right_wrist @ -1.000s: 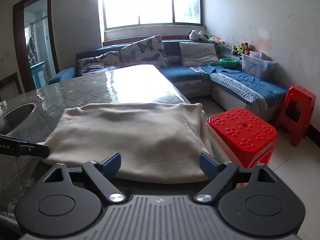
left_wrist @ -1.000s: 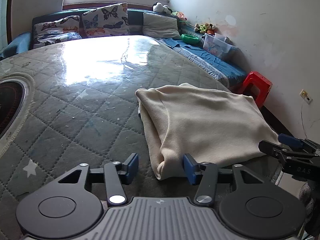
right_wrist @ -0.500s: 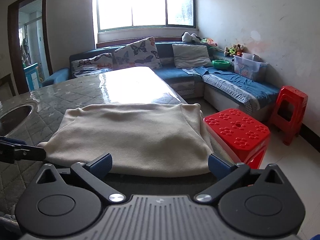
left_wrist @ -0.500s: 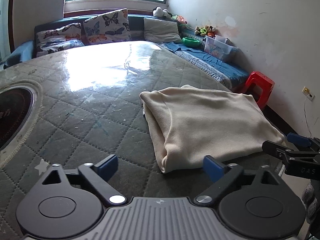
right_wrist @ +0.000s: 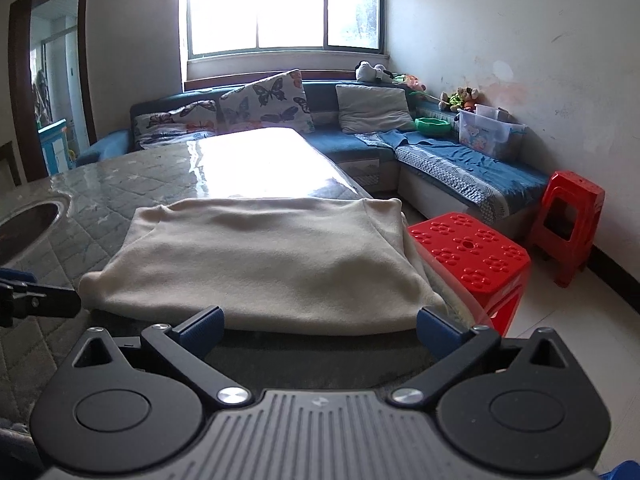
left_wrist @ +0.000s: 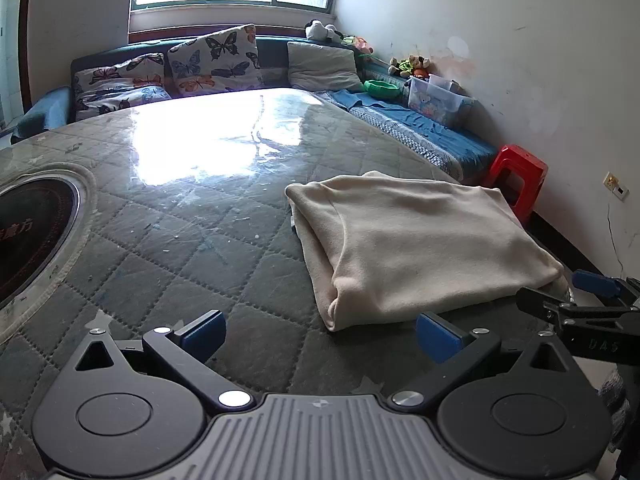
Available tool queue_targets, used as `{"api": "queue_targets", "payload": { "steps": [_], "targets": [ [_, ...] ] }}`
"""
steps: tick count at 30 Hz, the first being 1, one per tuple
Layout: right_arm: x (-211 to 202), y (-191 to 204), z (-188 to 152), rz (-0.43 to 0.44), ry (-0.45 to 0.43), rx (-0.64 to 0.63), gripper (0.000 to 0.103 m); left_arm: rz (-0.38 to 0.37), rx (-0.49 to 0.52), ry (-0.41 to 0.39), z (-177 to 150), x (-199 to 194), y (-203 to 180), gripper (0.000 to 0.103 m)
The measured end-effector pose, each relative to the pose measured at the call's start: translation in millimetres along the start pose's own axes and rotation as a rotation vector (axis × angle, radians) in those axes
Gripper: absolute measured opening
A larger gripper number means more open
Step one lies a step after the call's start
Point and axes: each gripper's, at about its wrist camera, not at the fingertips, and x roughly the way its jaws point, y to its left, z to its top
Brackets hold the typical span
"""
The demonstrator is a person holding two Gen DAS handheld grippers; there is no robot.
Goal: Fold clothes
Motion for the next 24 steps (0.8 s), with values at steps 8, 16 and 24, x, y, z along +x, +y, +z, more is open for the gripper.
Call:
{"api": "queue_targets", "payload": {
  "steps": [8, 16, 24],
  "targets": [
    [-3, 8, -4, -0.015, 0.006, -0.007, 0.103, 0.007, 0.010, -0.008, -4, -6, -1, 0.103],
    [-8, 12, -7, -0.019, 0.007, -0.001, 0.103, 0.007, 0.014, -0.020, -6, -11, -2, 0.103],
    [-14, 13, -8, -0.024, 0.000, 0.009, 0.103, -0.002, 0.024, -0.028, -9, -16, -7, 0.103]
  ]
}}
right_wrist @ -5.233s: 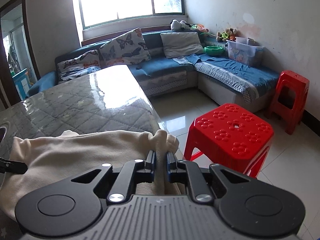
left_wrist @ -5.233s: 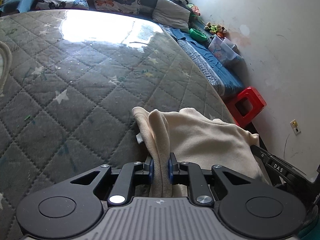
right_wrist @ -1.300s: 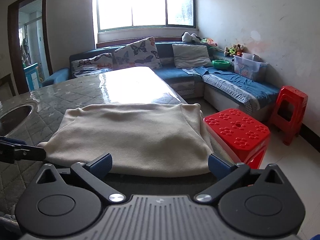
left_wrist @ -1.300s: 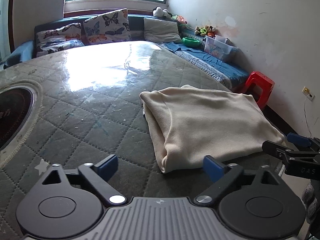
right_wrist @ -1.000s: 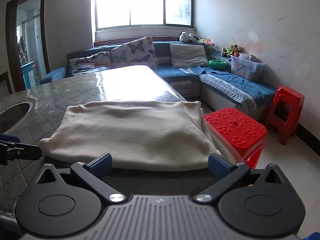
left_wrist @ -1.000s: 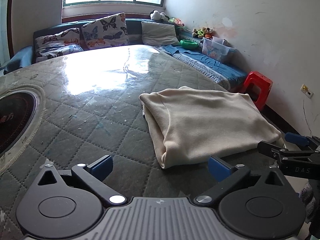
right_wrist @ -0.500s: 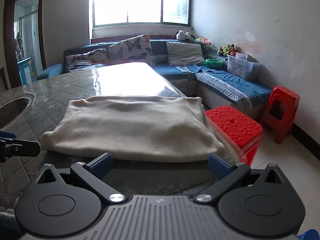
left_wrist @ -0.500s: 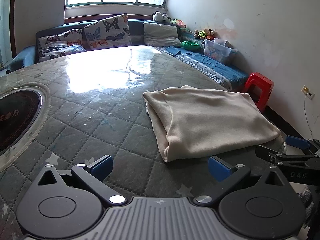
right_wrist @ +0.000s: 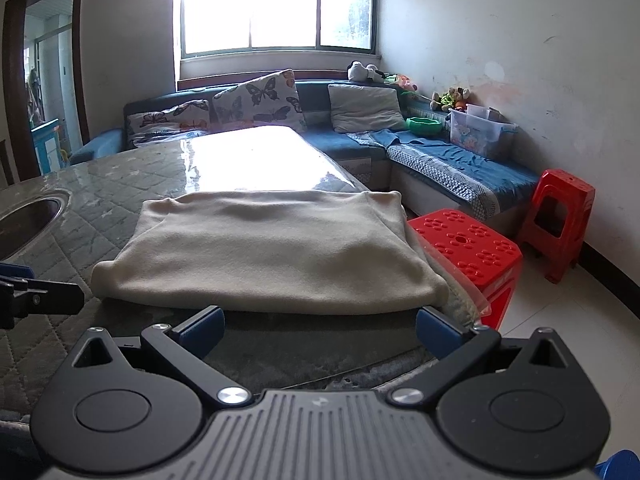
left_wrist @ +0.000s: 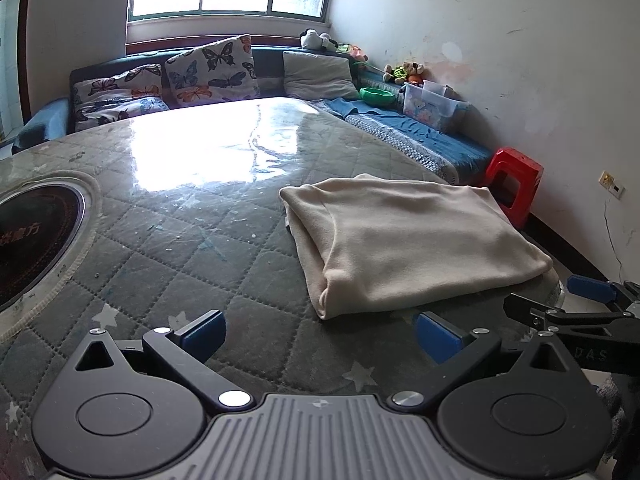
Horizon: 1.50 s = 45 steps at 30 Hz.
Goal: Fold clothes
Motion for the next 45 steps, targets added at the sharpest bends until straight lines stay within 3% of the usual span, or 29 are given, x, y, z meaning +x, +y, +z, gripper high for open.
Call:
{"api": "queue_targets", "payload": {
  "steps": [45],
  "targets": [
    [-21, 1, -11, 0.009, -0.030, 0.003, 0.103, 0.006, 0.045, -0.031, -9, -16, -13, 0.103]
  ]
}}
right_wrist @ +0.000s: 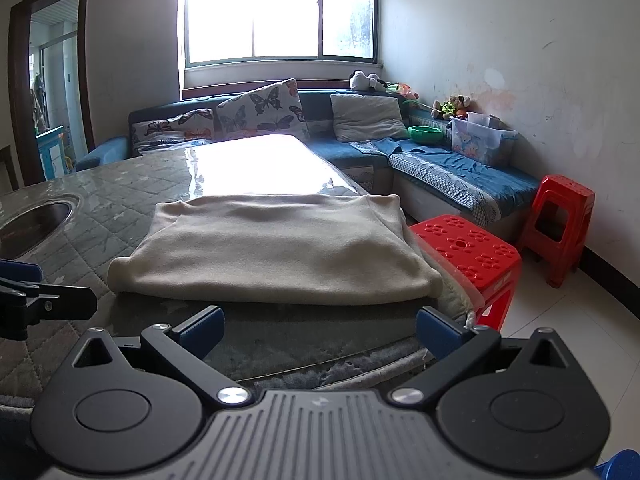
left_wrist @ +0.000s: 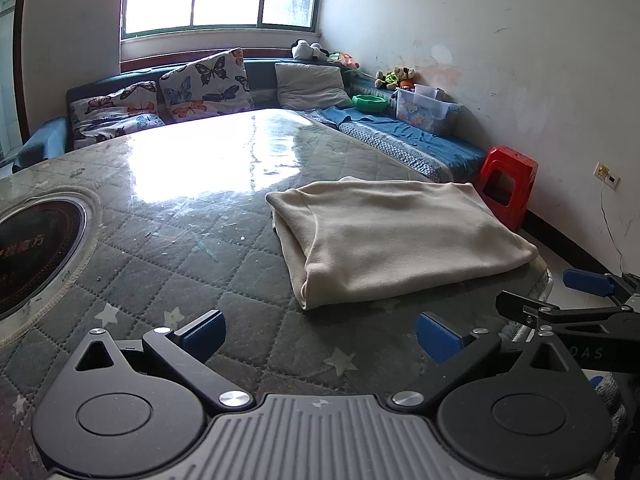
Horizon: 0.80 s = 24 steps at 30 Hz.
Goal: Fold clothes
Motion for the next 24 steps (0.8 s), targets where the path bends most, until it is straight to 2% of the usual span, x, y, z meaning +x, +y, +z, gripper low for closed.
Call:
{"api": "queue_targets", "payload": {
  "steps": [24],
  "targets": [
    [7, 0, -2, 0.006, 0.019, 0.000, 0.103, 0.004, 0.007, 0.029, 1, 13, -2, 0.103]
  ]
}}
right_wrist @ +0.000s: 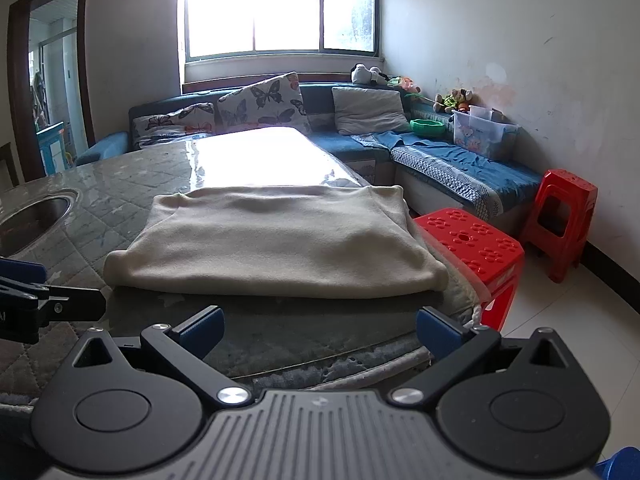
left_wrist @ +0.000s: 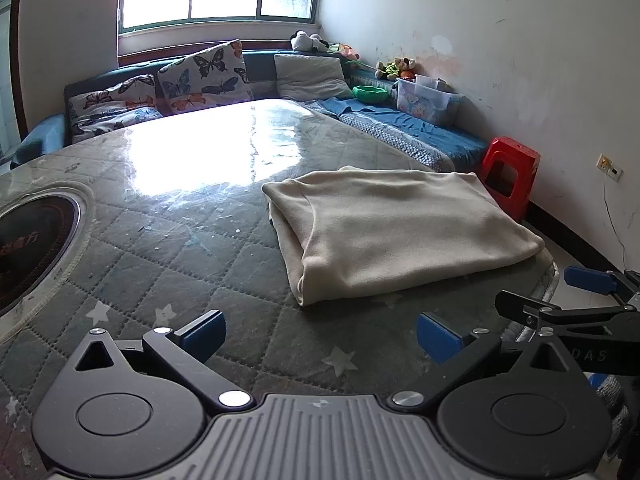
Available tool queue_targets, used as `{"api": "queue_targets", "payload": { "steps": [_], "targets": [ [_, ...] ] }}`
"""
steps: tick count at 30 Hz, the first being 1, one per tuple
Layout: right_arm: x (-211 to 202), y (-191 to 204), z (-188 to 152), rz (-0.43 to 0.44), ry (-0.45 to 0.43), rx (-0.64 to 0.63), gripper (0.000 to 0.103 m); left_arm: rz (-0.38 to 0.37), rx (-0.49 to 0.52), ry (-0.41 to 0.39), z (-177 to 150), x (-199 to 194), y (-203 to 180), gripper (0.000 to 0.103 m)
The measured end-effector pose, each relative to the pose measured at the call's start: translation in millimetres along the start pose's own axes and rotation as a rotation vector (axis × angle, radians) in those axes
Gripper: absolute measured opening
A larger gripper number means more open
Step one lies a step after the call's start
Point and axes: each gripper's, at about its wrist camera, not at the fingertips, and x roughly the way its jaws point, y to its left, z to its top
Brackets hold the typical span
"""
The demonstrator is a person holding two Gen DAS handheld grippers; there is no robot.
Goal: Fold clothes
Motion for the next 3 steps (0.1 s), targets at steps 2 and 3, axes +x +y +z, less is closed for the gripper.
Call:
{"api": "queue_targets", "payload": {
  "steps": [2, 3],
  "targets": [
    [1.0, -0.1, 1.0, 0.001, 0.002, -0.001, 0.103, -0.003, 0.001, 0.002, 0.9, 1.2, 0.3, 0.103],
    [1.4, -0.1, 1.5, 0.002, 0.002, -0.002, 0.103, -0.005, 0.002, 0.004, 1.4, 1.8, 0.5, 0.103]
  ]
}}
